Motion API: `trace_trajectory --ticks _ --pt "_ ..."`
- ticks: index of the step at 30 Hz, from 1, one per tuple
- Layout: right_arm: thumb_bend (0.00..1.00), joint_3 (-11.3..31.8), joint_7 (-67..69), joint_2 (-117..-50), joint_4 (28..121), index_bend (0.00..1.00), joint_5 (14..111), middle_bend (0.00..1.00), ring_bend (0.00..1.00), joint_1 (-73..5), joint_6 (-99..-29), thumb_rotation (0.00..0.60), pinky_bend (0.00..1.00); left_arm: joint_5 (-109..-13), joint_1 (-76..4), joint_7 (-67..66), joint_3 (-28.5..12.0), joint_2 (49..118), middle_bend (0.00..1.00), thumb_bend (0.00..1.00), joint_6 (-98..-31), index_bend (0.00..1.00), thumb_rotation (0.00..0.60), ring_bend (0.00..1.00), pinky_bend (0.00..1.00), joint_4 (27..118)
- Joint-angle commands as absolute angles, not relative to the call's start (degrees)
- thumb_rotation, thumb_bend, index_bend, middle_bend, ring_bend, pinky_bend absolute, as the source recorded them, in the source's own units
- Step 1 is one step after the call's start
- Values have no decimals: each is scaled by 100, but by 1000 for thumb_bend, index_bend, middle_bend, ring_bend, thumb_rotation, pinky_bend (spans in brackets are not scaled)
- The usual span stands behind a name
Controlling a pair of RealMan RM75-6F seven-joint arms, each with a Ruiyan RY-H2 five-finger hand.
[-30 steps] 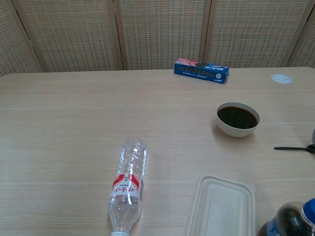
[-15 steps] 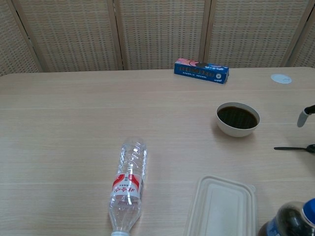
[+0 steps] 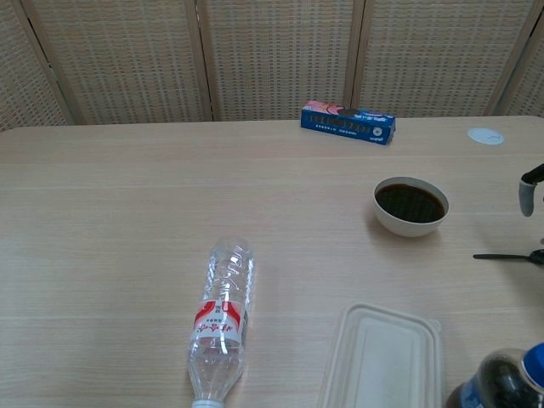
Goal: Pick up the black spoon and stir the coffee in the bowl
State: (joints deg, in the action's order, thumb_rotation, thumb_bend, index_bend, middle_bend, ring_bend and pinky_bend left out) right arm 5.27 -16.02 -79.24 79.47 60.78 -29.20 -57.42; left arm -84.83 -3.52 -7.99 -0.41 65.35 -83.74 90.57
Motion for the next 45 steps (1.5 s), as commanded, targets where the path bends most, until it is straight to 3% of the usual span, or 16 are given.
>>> trace_trajectory --ticks 1,18,45 --pt "350 580 -1643 -8091 7838 532 5961 921 959 -2972 -5614 600 1000 -8473 -344 -773 -35 6536 0 447 -8369 0 600 0 0 9033" --pt "561 691 -1886 -8548 7355 532 5447 940 985 -3200 -5069 600 1000 -8463 -328 -694 -17 6527 0 447 -8348 0 600 0 0 8959" --pt "556 697 -2109 -8984 6778 532 5104 941 985 -3337 -4813 600 1000 -8448 -316 -649 25 6465 0 447 -8281 0 600 0 0 8993"
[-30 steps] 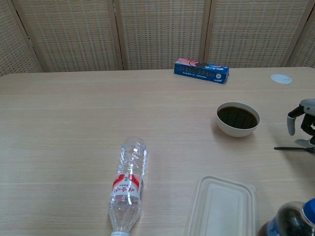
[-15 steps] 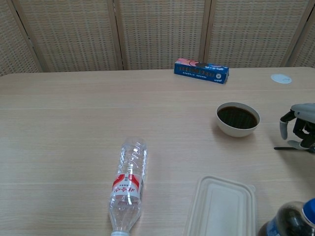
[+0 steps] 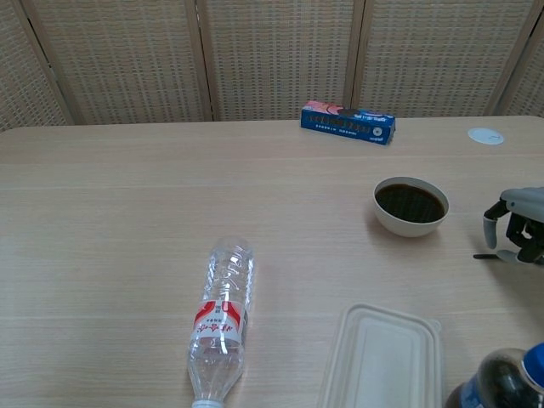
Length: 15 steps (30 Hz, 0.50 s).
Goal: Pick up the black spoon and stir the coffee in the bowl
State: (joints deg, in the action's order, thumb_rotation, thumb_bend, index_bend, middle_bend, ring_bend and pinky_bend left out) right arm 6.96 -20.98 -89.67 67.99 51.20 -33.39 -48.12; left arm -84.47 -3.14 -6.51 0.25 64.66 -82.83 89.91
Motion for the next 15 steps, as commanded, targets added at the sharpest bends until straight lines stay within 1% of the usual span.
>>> trace_trajectory --ticks 1,6,15 --pt "548 698 -2117 -8996 6758 532 5092 941 985 -3335 -4813 600 1000 -8451 -318 -648 24 6464 0 447 -8280 0 600 0 0 8994" --pt "480 716 -2126 -9038 6679 532 5062 942 985 -3340 -4805 600 1000 -8449 -316 -636 26 6459 0 446 -8277 0 600 0 0 8988" --pt "454 704 -2199 -9111 6536 532 5054 945 985 -3346 -4818 600 1000 -8438 -315 -622 34 6462 0 446 -8253 0 600 0 0 8976"
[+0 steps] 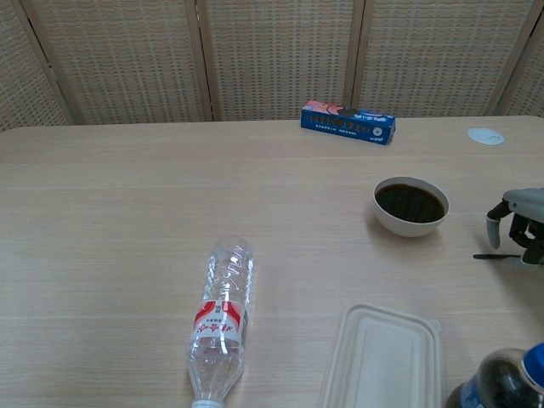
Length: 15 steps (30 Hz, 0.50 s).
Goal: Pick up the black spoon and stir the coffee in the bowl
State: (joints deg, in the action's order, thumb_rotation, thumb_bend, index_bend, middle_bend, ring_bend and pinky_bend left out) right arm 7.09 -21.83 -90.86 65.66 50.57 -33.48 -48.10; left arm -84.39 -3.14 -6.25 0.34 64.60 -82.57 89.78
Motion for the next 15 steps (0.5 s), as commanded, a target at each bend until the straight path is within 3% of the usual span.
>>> trace_trajectory --ticks 1,15 --pt "454 708 -2201 -9125 6522 532 5046 945 985 -3347 -4818 600 1000 -8437 -318 -620 32 6462 0 447 -8250 0 600 0 0 8974" --pt "455 693 -2320 -9216 6380 532 4937 946 985 -3379 -4653 600 1000 -8431 -301 -568 50 6455 0 446 -8239 0 600 0 0 8950"
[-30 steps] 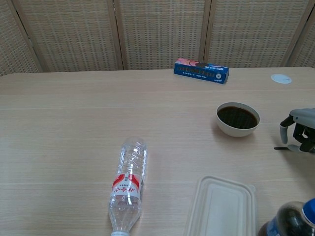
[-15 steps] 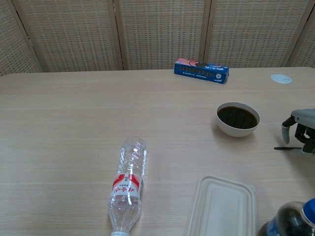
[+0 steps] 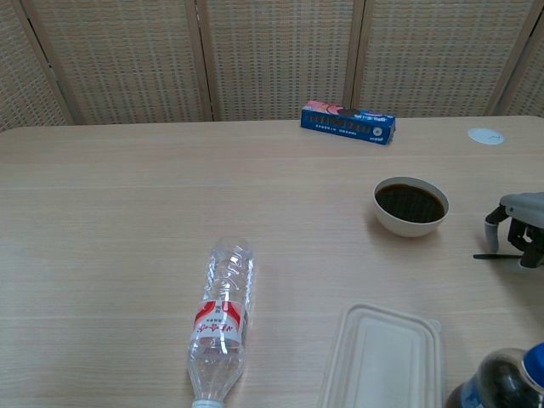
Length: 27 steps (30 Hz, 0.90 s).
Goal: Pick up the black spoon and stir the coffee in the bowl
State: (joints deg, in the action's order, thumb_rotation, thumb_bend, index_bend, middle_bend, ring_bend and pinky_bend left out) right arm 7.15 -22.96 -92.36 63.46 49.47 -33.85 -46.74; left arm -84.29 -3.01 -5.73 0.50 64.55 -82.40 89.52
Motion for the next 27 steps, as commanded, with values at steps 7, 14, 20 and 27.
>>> trace_trajectory --ticks 7,14,20,27 --pt "455 609 -2341 -9058 6718 532 5018 946 985 -3275 -4772 600 1000 -8454 -307 -547 54 6448 0 447 -8234 0 600 0 0 8957" --pt "454 514 -2291 -8856 7094 532 5194 948 986 -3138 -4961 600 1000 -8464 -310 -543 55 6443 0 446 -8233 0 600 0 0 8966" --pt "455 420 -2276 -8785 7175 532 5672 949 985 -3043 -5346 600 1000 -8493 -315 -557 64 6444 0 447 -8236 0 600 0 0 8981" --pt "455 364 -2439 -8861 7065 532 5869 952 988 -3049 -5436 600 1000 -8507 -307 -565 77 6440 0 447 -8245 0 600 0 0 8992"
